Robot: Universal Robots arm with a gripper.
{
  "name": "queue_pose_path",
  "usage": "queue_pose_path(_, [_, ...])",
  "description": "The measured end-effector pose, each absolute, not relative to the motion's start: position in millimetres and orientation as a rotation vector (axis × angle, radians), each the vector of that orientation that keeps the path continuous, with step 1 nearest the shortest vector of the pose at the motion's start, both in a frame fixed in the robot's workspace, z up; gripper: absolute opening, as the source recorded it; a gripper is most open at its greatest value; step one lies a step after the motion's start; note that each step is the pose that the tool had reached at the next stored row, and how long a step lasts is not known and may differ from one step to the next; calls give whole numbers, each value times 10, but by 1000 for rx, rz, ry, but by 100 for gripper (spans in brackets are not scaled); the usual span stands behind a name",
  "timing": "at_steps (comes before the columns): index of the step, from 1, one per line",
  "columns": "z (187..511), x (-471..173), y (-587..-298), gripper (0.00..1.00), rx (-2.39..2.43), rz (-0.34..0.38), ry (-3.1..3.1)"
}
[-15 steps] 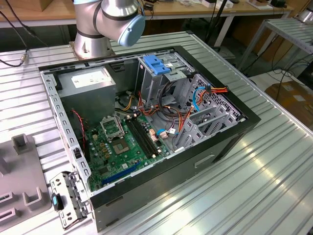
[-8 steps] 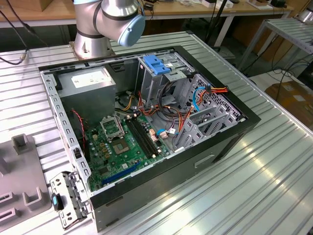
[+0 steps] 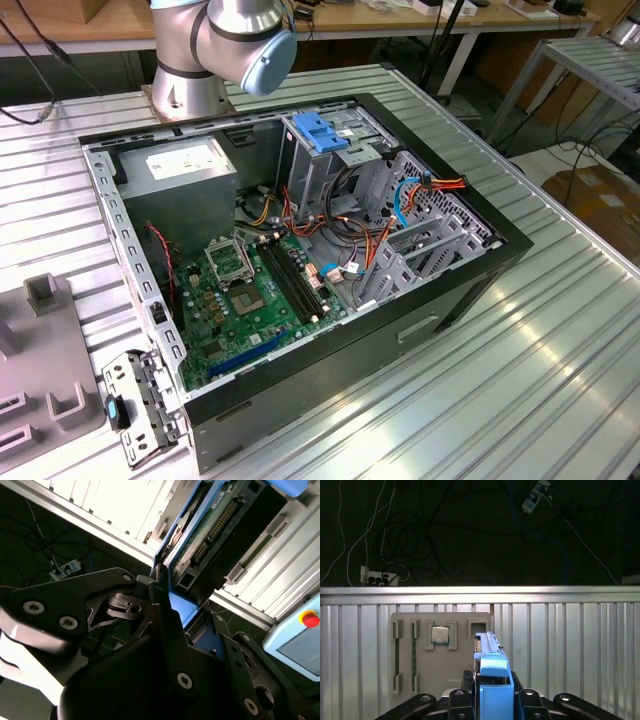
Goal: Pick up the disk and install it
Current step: 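Pick up the disk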
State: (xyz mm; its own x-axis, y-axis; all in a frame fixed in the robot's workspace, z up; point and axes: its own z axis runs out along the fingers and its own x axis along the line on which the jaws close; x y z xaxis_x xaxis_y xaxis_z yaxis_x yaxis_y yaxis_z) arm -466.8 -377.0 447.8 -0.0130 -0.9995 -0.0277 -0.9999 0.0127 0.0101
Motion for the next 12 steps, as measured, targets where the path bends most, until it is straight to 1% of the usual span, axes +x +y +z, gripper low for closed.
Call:
queue_pose_path(2, [4524,-4667,-3770,37,-2198,42,2227])
queue_pose_path(5, [4691,-4665,-3770,37,-2198,42,2227])
queue_pose_path(12, [4959,-4663,-3770,37,-2198,42,2227])
